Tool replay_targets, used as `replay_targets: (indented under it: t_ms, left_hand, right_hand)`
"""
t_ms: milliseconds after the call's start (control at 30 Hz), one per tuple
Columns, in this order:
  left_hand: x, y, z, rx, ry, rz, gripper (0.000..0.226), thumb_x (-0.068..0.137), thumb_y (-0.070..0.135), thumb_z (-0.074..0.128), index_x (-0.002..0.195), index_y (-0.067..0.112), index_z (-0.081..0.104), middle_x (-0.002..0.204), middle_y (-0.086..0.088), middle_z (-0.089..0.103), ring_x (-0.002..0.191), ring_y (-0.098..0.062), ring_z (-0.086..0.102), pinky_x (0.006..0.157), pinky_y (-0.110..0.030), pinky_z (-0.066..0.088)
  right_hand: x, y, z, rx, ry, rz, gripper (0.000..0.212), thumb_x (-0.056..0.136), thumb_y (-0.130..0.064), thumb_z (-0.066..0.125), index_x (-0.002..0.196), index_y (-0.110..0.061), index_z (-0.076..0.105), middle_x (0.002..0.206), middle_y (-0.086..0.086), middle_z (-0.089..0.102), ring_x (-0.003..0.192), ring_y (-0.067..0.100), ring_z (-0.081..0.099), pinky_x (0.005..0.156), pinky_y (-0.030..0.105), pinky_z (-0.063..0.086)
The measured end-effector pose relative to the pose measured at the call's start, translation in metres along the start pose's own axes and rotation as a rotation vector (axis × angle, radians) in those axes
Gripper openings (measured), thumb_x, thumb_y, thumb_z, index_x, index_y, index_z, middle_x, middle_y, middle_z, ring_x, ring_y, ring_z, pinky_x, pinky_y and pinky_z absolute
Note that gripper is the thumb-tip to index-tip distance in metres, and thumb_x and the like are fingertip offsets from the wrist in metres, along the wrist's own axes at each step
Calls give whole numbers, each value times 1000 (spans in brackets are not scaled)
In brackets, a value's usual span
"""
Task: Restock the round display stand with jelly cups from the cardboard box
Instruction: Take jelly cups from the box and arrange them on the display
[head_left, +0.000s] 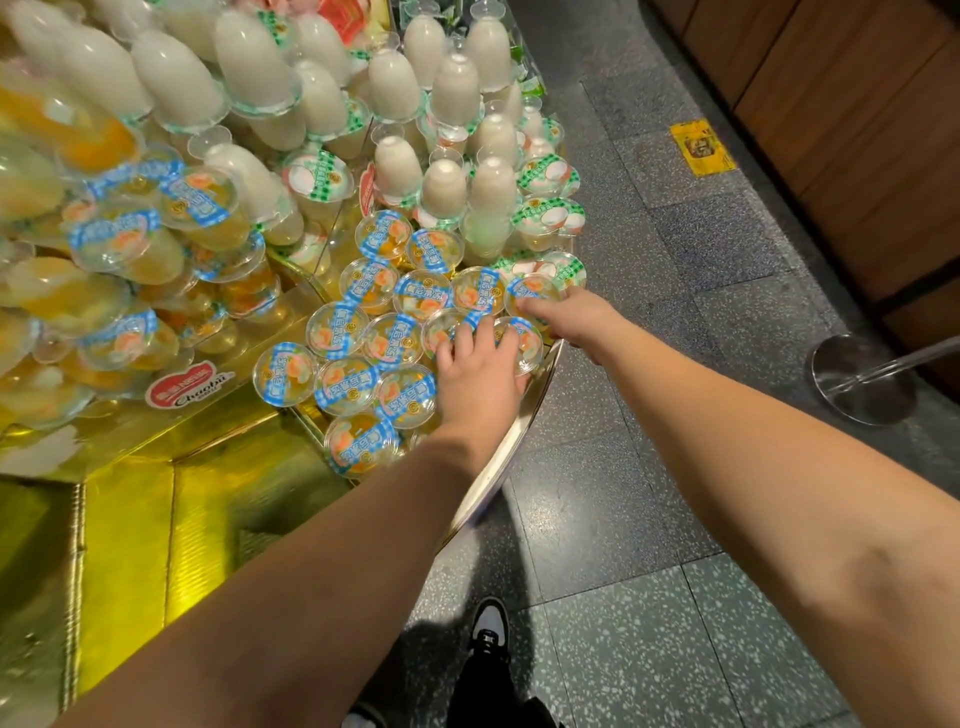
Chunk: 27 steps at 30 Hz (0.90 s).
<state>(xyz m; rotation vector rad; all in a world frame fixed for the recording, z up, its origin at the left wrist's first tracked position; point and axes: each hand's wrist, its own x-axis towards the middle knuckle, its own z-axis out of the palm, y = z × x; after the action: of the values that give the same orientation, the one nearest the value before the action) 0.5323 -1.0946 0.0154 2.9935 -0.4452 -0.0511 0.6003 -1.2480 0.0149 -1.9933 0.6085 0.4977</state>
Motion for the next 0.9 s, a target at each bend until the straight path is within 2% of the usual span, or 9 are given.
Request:
replay_targets:
  t_ms: [100, 200, 333, 433, 500, 567, 667, 833, 900]
  left_hand:
    - [0, 0, -3, 20, -46, -24, 67, 91, 49, 60, 147, 24, 34, 154, -8, 30, 139, -31, 28, 112, -44, 19]
    - [-2, -1, -6, 35, -67, -12, 80, 88, 54, 62, 152, 23, 26, 155, -9, 27, 139, -30, 27, 113, -44, 19]
    - [-2, -5, -15, 24, -71, 11, 83, 87, 55, 63, 153, 21, 24, 156, -9, 25, 140, -30, 26, 113, -44, 19]
    - [-6, -13, -30, -62, -89, 35, 80, 87, 56, 62, 151, 24, 28, 158, -7, 22, 142, -29, 23, 114, -43, 17]
    - [-15, -26, -48, -238, -63, 12, 73, 87, 54, 62, 148, 25, 34, 156, -3, 27, 141, -25, 24, 113, -40, 18]
    - [-27, -49, -69, -467, 7, -70, 61, 88, 47, 65, 141, 23, 45, 147, -2, 38, 136, -23, 30, 111, -38, 22]
    - [-53, -103, -102, -715, 131, -241, 42, 90, 32, 69, 127, 16, 58, 132, -4, 51, 128, -24, 43, 109, -37, 33]
    - [-130, -213, -154, -859, 264, -538, 28, 92, 24, 67, 119, 16, 61, 117, -3, 62, 93, -14, 56, 81, -20, 42]
    - [-175, -256, -170, -867, 312, -636, 25, 93, 28, 65, 116, 20, 61, 101, 0, 64, 81, -10, 55, 71, -23, 40]
  right_hand:
    - [-5, -3, -1, -55, -1, 12, 99, 71, -68, 72, 140, -2, 48, 130, 12, 61, 114, 29, 61, 95, 39, 51]
    - [-4, -2, -5, -54, -3, 39, 89, 81, -67, 65, 138, -2, 49, 119, 12, 62, 108, 27, 61, 77, 31, 45]
    - [-11, -6, -10, 47, 24, 53, 94, 82, -76, 51, 143, -5, 46, 138, 13, 56, 119, 30, 58, 86, 36, 42]
    - [-23, -11, -17, 35, 160, 51, 84, 89, -70, 48, 144, -6, 43, 139, 16, 54, 124, 33, 53, 99, 39, 42]
    - [-35, -21, -23, 10, 284, -13, 70, 93, -61, 49, 138, -7, 47, 137, 14, 55, 123, 31, 53, 96, 36, 41]
    - [-50, -36, -25, -4, 361, -98, 56, 94, -53, 52, 127, -7, 53, 128, 11, 59, 115, 29, 56, 84, 31, 38]
    - [-82, -76, -9, -30, 370, -242, 34, 95, -42, 54, 108, -12, 58, 104, 5, 62, 99, 26, 58, 73, 28, 33]
    - [-150, -160, 79, -133, 175, -448, 24, 93, -42, 53, 90, -18, 57, 89, 4, 62, 88, 25, 57, 73, 32, 38]
    - [-186, -191, 132, -199, 54, -529, 28, 95, -43, 52, 98, -17, 61, 93, 4, 61, 92, 26, 55, 75, 31, 36]
